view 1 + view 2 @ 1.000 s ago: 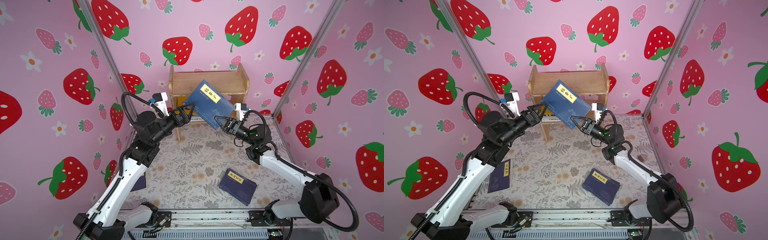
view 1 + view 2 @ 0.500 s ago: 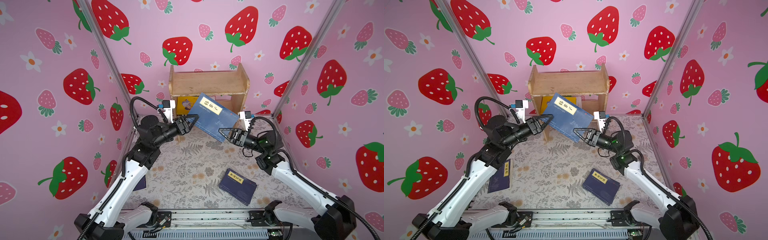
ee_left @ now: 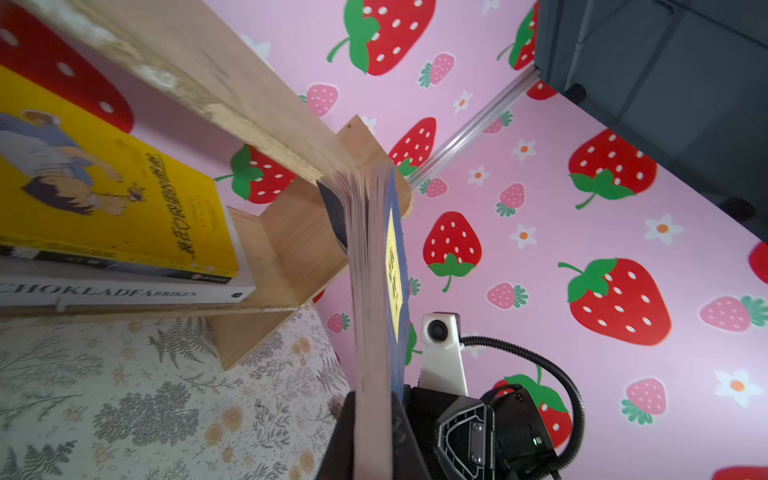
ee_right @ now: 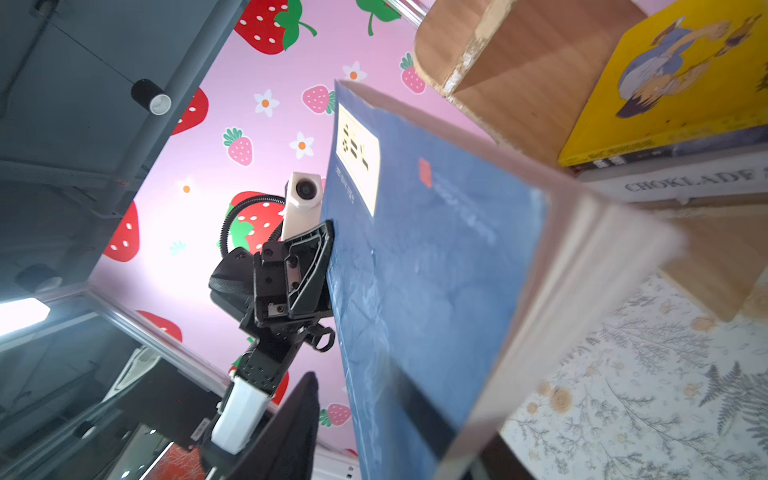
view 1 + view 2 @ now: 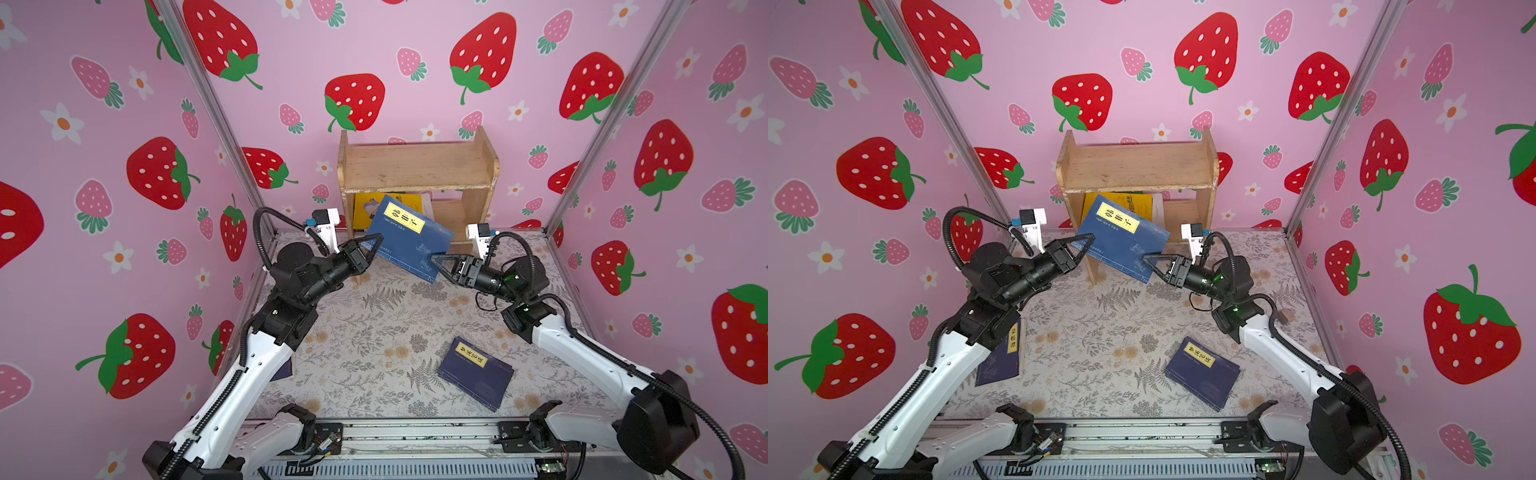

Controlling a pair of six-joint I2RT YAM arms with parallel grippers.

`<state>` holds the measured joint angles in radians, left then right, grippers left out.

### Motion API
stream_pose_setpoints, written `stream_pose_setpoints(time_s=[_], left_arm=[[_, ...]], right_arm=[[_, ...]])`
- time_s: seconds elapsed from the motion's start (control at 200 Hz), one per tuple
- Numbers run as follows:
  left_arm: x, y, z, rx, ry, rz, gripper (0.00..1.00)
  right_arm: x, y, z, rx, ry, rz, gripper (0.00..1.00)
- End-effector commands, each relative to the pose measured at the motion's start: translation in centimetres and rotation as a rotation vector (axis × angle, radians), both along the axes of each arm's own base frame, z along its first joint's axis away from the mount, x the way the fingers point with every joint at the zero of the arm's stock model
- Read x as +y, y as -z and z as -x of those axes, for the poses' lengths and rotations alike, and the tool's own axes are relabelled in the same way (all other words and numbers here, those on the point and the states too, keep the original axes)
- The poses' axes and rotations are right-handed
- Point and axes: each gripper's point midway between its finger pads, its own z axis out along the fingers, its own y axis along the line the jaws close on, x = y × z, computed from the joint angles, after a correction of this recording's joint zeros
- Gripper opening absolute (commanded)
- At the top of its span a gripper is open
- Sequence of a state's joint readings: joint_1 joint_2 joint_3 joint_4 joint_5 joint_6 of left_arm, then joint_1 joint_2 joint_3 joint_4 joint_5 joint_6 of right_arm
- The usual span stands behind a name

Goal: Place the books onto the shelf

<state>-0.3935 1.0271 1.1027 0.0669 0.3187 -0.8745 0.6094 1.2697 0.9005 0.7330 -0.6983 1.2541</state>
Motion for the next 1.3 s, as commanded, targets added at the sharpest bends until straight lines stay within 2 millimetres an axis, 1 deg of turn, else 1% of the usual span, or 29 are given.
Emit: stream_pose_setpoints(time_s=[0.0, 0.095, 0.17, 0.205, 0.33, 0.41, 0.465, 0.575, 0.715, 0.8, 0.875, 1.02, 1.096, 1.136, 1.171, 1.176, 1.191, 1.296], left_arm=[[4.4, 1.5, -2.7, 0.071, -0.258, 0.083, 0.0], [5.3, 2.1, -4.4, 0.118, -0.283, 0.125, 0.0], [5.2, 2.6, -6.0, 0.151, -0.284, 0.15, 0.0], [4.6, 2.8, -6.5, 0.166, -0.25, 0.162, 0.0], [3.5, 2.8, -9.2, 0.171, -0.209, 0.218, 0.0], [2.9, 2.6, -10.5, 0.17, -0.182, 0.258, 0.0], [2.8, 2.5, -11.2, 0.167, -0.181, 0.28, 0.0], [2.6, 2.2, -12.0, 0.153, -0.178, 0.314, 0.0], [2.4, 1.2, -11.7, 0.139, -0.153, 0.328, 0.0], [2.6, 0.7, -11.7, 0.13, -0.162, 0.332, 0.0], [3.0, 0.4, -12.2, 0.115, -0.183, 0.342, 0.0], [3.2, 0.6, -13.5, 0.096, -0.21, 0.381, 0.0], [3.2, 1.1, -14.6, 0.095, -0.229, 0.402, 0.0], [3.2, 1.1, -15.0, 0.08, -0.24, 0.412, 0.0], [2.9, 1.4, -15.3, 0.085, -0.235, 0.417, 0.0], [3.2, 1.4, -15.4, 0.082, -0.258, 0.422, 0.0], [3.3, 1.6, -15.6, 0.081, -0.266, 0.426, 0.0], [3.1, 1.8, -15.7, 0.053, -0.316, 0.424, 0.0]], right_arm=[[-0.6, 0.7, -2.4, 0.021, 0.101, -0.001, 0.58], [-0.4, 2.9, -4.0, 0.083, 0.138, 0.031, 0.63], [-0.2, 3.9, -5.0, 0.094, 0.166, 0.051, 0.64], [-0.2, 4.4, -5.5, 0.104, 0.183, 0.066, 0.64], [-0.1, 4.8, -6.6, 0.093, 0.223, 0.096, 0.64], [0.0, 4.7, -7.0, 0.076, 0.24, 0.111, 0.64], [-0.1, 4.6, -7.4, 0.064, 0.257, 0.126, 0.64], [-0.2, 4.5, -7.9, 0.048, 0.284, 0.146, 0.63], [-0.2, 4.1, -8.2, 0.031, 0.298, 0.154, 0.63], [-0.4, 3.7, -8.5, 0.014, 0.322, 0.156, 0.63], [-0.6, 3.2, -9.0, -0.004, 0.356, 0.155, 0.63], [-0.9, 1.9, -10.5, -0.062, 0.428, 0.131, 0.63], [-1.0, 1.6, -11.6, -0.089, 0.485, 0.126, 0.62], [-1.0, 1.7, -12.2, -0.112, 0.523, 0.129, 0.61], [-1.0, 2.0, -12.8, -0.115, 0.563, 0.134, 0.61], [-1.0, 2.0, -12.8, -0.117, 0.568, 0.135, 0.61], [-1.0, 2.0, -13.0, -0.124, 0.58, 0.136, 0.6], [-0.7, 2.6, -14.0, -0.17, 0.675, 0.116, 0.6]])
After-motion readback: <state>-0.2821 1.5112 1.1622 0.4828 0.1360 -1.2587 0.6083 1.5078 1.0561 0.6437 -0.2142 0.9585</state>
